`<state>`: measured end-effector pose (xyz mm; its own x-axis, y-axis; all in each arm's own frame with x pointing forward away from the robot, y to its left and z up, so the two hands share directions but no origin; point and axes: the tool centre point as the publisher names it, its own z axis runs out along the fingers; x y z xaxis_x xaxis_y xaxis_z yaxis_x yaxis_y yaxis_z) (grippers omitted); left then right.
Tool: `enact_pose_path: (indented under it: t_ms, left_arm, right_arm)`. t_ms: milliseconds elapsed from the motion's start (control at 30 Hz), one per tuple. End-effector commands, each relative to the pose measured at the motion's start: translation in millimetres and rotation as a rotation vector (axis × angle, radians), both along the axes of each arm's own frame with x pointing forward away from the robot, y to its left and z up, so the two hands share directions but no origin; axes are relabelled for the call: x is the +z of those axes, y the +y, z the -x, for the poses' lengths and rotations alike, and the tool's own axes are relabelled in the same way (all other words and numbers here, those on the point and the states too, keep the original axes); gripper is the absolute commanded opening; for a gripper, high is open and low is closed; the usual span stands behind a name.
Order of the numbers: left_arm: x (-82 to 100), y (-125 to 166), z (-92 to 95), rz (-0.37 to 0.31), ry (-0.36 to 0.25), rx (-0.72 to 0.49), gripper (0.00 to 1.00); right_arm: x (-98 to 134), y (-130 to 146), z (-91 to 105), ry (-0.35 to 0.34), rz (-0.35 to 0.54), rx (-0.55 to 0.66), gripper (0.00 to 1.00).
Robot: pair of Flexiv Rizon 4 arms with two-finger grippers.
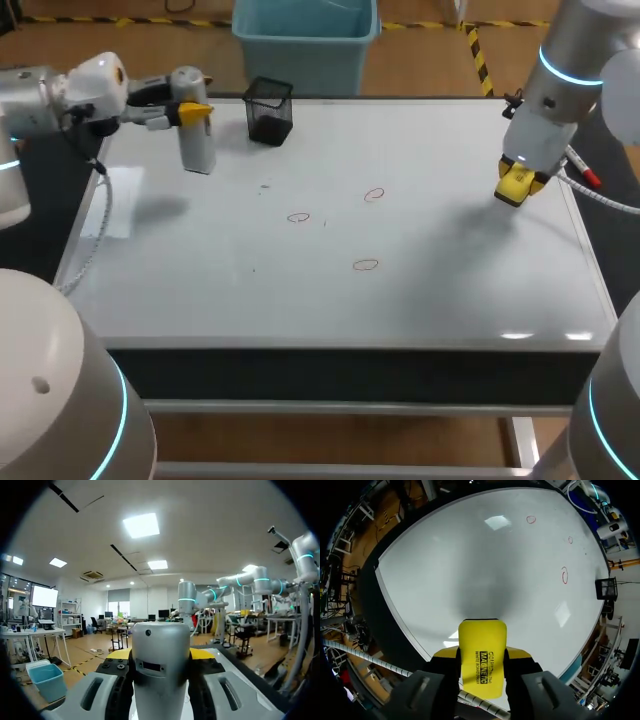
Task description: Pick up the inspection probe, press it on each red-marked spot on the whiteboard one by one, put down the probe, pick up the eraser, and wipe off all the red marks.
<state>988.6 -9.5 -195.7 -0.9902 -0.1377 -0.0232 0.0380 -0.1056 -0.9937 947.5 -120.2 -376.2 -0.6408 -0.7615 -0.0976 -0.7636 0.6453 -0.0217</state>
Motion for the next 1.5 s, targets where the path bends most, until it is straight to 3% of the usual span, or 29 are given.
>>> enact_pose_path:
  t_ms: [33,600,900,1000,1067,1333,1500]
  left_arm:
    - [2.3,22.4,2.7,-0.001,0.006,0.051,0.0]
    - [-3.5,72.7,-19.7,0.014,0.025,0.133,0.0]
    - [-3.5,72.7,-19.7,0.014,0.025,0.133,0.0]
    - [-3.5,72.7,-19.7,0.014,0.025,0.133,0.0]
    - [-3.5,72.7,-19.7,0.014,0.025,0.133,0.0]
    - [-3.5,72.7,-19.7,0.014,0.025,0.133,0.0]
    - [-3.5,72.7,-19.7,0.014,0.025,0.133,0.0]
  right_arm:
    - [0.5,-0.3,-0.7,0.001,0.003,0.002,0.0]
    - [0.5,-0.3,-0.7,0.001,0.003,0.002,0.0]
    - [0.5,-0.3,-0.7,0.001,0.003,0.002,0.0]
    - [18.5,32.9,-2.3,-0.045,0.06,0.098,0.0]
    - [24.2,55.8,-2.9,-0.067,0.05,0.13,0.0]
    - [31.4,155.3,7.7,0.048,0.052,0.271,0.0]
    - [28.2,205.0,15.9,0.043,0.051,0.364,0.0]
